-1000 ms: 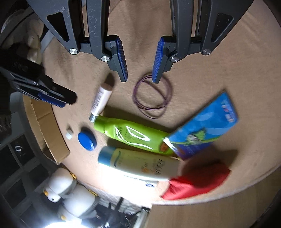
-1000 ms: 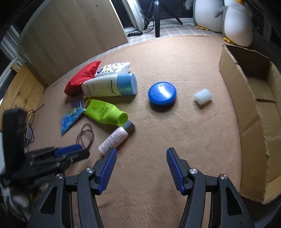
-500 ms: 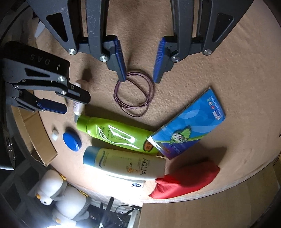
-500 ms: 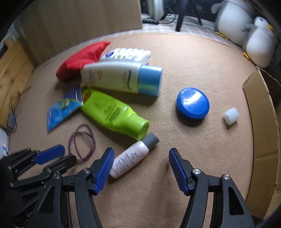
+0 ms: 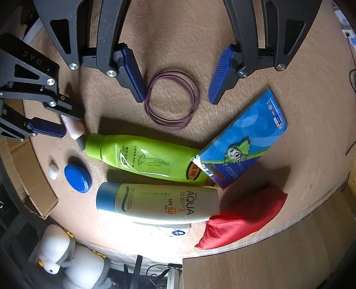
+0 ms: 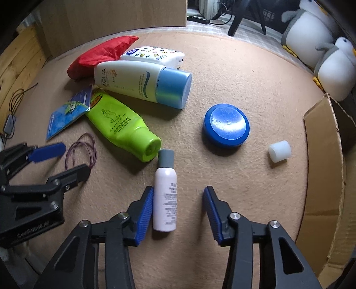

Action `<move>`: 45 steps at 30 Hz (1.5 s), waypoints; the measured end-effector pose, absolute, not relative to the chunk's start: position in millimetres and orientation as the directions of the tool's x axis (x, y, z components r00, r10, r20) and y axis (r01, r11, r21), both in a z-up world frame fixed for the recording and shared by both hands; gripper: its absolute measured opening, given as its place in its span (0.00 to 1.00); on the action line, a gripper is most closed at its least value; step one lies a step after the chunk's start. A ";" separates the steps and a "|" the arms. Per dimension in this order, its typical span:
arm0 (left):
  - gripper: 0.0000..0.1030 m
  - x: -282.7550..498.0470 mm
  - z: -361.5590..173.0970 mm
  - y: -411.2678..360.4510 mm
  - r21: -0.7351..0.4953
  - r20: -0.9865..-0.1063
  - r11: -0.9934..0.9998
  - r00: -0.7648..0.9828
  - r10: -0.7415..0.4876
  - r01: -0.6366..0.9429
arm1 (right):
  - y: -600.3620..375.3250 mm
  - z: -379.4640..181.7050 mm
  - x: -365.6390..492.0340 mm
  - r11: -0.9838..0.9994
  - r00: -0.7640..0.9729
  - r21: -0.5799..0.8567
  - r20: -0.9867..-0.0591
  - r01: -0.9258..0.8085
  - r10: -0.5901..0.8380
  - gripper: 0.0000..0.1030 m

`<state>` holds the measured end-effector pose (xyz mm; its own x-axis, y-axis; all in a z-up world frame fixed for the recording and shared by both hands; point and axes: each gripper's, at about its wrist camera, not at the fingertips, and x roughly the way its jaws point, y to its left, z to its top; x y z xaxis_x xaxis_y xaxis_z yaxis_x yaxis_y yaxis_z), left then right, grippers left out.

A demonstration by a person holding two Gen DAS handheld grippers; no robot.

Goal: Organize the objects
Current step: 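Close the left tool on the purple rubber bands while the right grasps the white bottle, then carry the rubber bands and white bottle into the cardboard box and release both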

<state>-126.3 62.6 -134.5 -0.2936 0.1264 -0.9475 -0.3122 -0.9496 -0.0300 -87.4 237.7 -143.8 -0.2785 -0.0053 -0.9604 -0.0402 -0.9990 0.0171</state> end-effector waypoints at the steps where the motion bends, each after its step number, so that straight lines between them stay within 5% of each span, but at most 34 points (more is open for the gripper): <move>1: 0.60 -126.6 -134.4 64.7 -0.019 -0.948 -0.949 -0.296 0.118 -0.315 | 238.1 -143.7 -87.2 -0.999 -0.281 0.013 -0.960 -0.035 -0.002 0.35; 3: 0.52 -127.6 -134.2 68.3 -0.018 -0.946 -0.947 -0.301 0.120 -0.320 | 241.4 -143.1 -87.3 -1.000 -0.284 0.010 -0.959 -0.028 -0.002 0.31; 9: 0.06 -130.3 -130.9 61.4 -0.062 -0.942 -0.953 -0.299 0.154 -0.295 | 246.1 -143.3 -86.3 -1.000 -0.294 0.017 -0.956 -0.019 -0.011 0.18; 16: 0.06 -125.2 -128.9 36.2 -0.197 -0.930 -0.960 -0.272 0.248 -0.200 | 250.5 -144.4 -87.4 -0.997 -0.314 0.071 -0.948 -0.036 -0.056 0.18; 30: 0.06 -104.5 -92.4 45.1 -0.251 -0.891 -0.942 -0.327 0.314 -0.221 | 272.0 -108.0 -43.7 -0.974 -0.413 0.207 -0.898 -0.097 -0.150 0.18; 45: 0.06 -87.1 -41.1 232.7 -0.314 -0.823 -0.807 -0.281 0.494 -0.499 | 382.2 -60.8 13.2 -0.954 -0.501 0.144 -0.865 -0.261 0.007 0.18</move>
